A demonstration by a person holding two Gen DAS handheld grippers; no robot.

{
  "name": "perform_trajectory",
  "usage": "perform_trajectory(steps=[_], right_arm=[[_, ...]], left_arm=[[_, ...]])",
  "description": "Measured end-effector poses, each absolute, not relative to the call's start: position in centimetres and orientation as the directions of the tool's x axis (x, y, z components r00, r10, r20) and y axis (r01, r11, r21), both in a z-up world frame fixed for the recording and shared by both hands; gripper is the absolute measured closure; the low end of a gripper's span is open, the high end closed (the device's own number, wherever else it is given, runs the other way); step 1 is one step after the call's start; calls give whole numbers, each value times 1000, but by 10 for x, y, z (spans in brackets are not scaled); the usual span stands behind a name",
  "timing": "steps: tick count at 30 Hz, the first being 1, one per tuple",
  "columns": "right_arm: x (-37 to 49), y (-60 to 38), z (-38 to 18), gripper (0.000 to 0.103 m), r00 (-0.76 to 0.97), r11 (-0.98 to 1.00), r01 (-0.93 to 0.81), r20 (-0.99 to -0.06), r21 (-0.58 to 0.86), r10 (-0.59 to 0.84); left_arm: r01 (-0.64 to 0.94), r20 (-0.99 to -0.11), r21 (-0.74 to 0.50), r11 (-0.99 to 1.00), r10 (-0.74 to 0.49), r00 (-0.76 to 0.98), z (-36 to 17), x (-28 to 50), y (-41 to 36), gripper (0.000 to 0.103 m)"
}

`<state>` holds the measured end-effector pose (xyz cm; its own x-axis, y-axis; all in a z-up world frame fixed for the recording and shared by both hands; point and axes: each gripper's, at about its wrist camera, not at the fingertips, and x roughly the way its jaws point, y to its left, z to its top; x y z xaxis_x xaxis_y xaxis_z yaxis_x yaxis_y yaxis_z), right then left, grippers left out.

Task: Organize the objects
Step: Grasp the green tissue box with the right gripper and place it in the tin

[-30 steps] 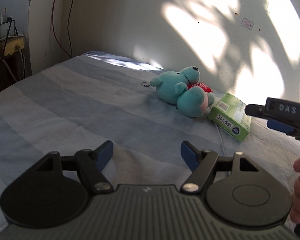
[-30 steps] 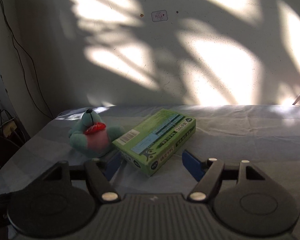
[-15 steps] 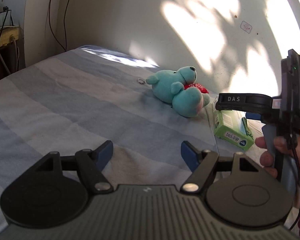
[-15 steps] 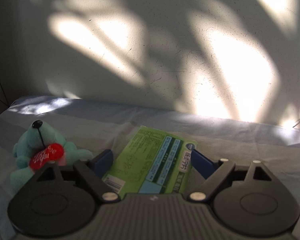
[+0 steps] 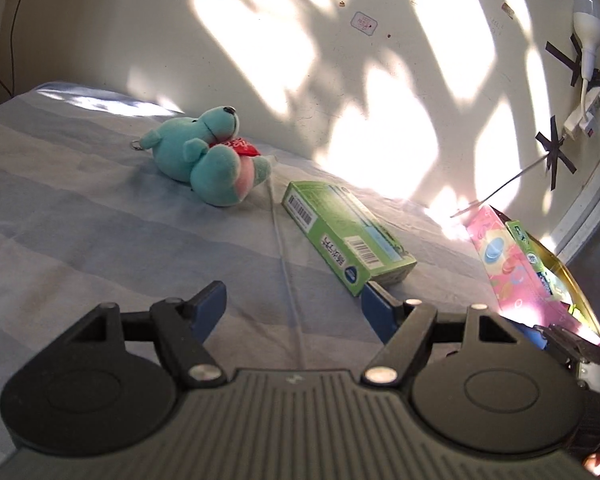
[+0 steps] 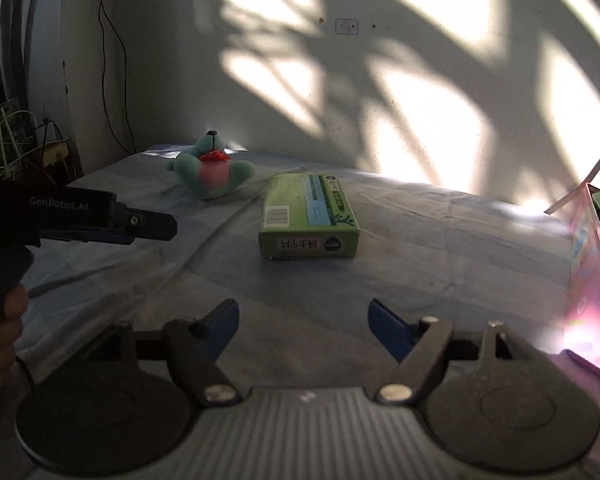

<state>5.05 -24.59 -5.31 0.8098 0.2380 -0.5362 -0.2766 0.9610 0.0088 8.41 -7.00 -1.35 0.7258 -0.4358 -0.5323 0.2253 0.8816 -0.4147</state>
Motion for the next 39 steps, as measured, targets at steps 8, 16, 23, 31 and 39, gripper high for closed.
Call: perform_trajectory(steps=[8, 16, 23, 31, 39], right_arm=[[110, -235, -66, 0, 762, 945, -321, -574, 68, 300], [161, -213, -83, 0, 735, 949, -312, -624, 37, 266], [148, -216, -87, 22, 754, 960, -279, -619, 0, 220], [65, -307, -36, 21, 925, 994, -62, -378, -94, 22], [24, -455, -11, 21, 918, 975, 214, -327, -64, -223]], left_arm=[[155, -584, -483, 862, -449, 676, -5, 125, -102, 28], [108, -653, -452, 886, -410, 637, -19, 164, -123, 28], [176, -606, -530, 829, -516, 605, -16, 157, -130, 59], [466, -486, -450, 762, -647, 588, 54, 110, -242, 58], [673, -474, -388, 630, -763, 440, 74, 93, -418, 58]])
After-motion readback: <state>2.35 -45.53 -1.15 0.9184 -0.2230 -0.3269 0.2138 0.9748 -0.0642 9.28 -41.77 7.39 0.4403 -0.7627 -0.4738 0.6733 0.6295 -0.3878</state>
